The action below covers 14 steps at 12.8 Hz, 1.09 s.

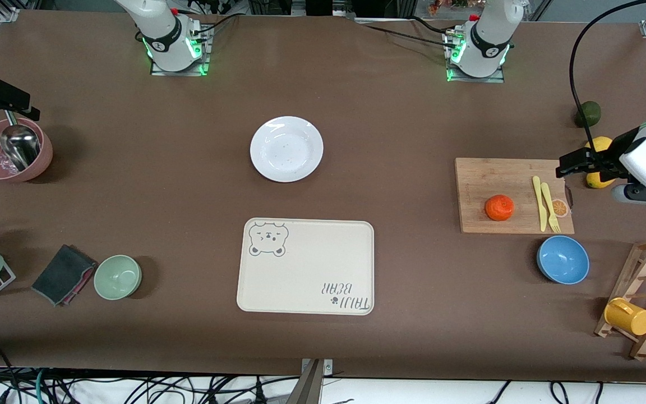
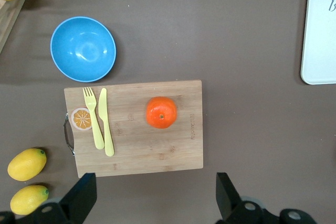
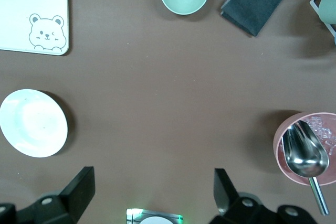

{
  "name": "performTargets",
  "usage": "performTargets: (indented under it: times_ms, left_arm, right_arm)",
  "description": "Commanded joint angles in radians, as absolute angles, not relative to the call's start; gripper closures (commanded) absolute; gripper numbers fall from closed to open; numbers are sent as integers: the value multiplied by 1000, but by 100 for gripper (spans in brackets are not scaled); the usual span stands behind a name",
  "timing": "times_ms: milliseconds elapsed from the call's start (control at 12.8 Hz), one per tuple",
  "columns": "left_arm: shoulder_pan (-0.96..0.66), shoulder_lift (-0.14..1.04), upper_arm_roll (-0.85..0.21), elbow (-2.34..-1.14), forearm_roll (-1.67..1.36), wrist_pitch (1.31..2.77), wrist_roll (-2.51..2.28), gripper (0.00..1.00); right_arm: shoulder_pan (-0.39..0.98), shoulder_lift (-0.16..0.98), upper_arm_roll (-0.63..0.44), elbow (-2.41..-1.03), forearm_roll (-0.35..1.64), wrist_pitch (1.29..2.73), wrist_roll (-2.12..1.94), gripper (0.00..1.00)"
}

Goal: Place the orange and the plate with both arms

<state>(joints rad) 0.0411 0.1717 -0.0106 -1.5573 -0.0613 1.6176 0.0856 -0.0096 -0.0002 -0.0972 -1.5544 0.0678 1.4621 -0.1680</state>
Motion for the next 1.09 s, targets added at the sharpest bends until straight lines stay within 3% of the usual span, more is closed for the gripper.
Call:
performTargets:
  times_ms: [0,1012]
  left_arm:
    - [49,176,-12,-1540,-91,1606,95,0]
    - [49,176,-12,-1540,-91,1606,95,0]
  right_arm:
    - [-11,-18,-98,-1560,72,1465,-176,0]
    - [-12,-14,-106,-1562,71,1459,-178,0]
